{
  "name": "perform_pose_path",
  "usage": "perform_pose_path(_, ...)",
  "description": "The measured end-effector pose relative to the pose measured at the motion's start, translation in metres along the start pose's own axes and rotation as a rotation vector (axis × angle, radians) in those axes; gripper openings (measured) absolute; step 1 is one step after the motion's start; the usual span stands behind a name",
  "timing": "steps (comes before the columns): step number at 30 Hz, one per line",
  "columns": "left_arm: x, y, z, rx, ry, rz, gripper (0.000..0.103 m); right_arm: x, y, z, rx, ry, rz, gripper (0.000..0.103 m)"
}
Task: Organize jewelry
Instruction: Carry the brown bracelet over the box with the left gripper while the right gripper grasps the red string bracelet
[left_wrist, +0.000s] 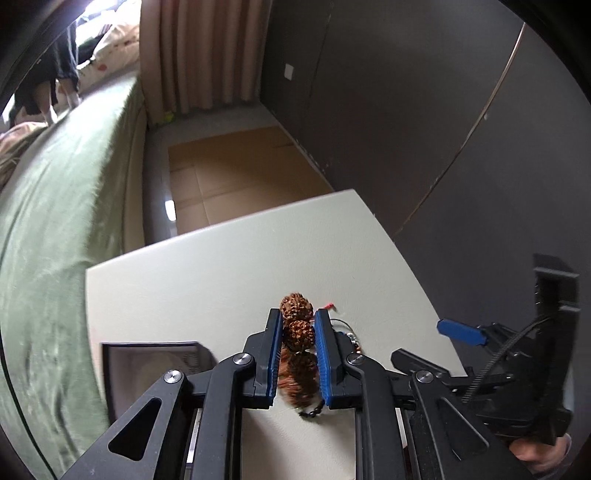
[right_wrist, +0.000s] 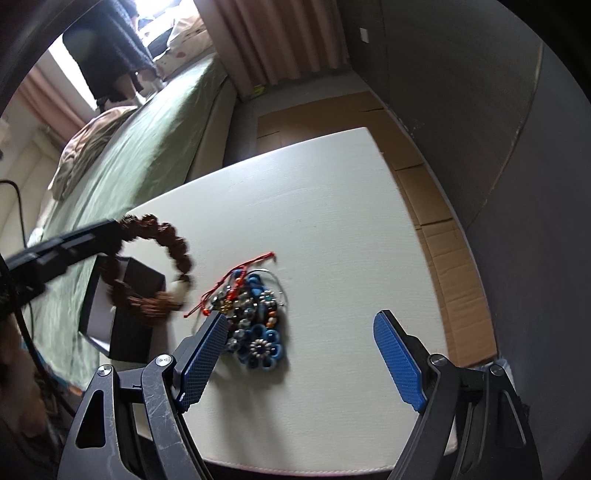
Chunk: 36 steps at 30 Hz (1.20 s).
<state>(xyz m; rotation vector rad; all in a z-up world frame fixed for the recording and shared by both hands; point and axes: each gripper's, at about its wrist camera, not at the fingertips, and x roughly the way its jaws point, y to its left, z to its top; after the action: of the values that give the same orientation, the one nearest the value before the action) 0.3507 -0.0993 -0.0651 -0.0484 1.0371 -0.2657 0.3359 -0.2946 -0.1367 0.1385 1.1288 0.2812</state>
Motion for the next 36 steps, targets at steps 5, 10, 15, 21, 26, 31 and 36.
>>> perform_pose_path(5, -0.025, 0.015, -0.002, -0.016, -0.037, 0.008, 0.018, 0.002, 0.012, -0.001, -0.014, 0.007, -0.005, 0.082)
perform_pose_path(10, -0.042, 0.030, -0.005, -0.036, -0.064, 0.020, 0.018, 0.005, 0.017, 0.000, 0.008, 0.013, 0.029, 0.082)
perform_pose_path(15, -0.051, 0.048, -0.009, -0.057, -0.078, 0.032, 0.018, 0.013, 0.025, 0.001, 0.005, 0.029, 0.017, 0.082)
perform_pose_path(21, -0.059, 0.068, -0.017, -0.079, -0.085, 0.038, 0.018, 0.022, 0.034, 0.002, 0.012, 0.052, 0.023, 0.080)
perform_pose_path(26, -0.061, 0.084, -0.026, -0.105, -0.085, 0.030, 0.018, 0.030, 0.036, 0.004, 0.056, 0.083, 0.108, 0.061)
perform_pose_path(31, -0.062, 0.100, -0.034, -0.132, -0.088, 0.017, 0.018, 0.044, 0.044, 0.004, 0.080, 0.122, 0.130, 0.045)
perform_pose_path(36, -0.061, 0.115, -0.043, -0.158, -0.083, 0.006, 0.018, 0.051, 0.048, 0.011, 0.115, 0.116, 0.107, 0.038)
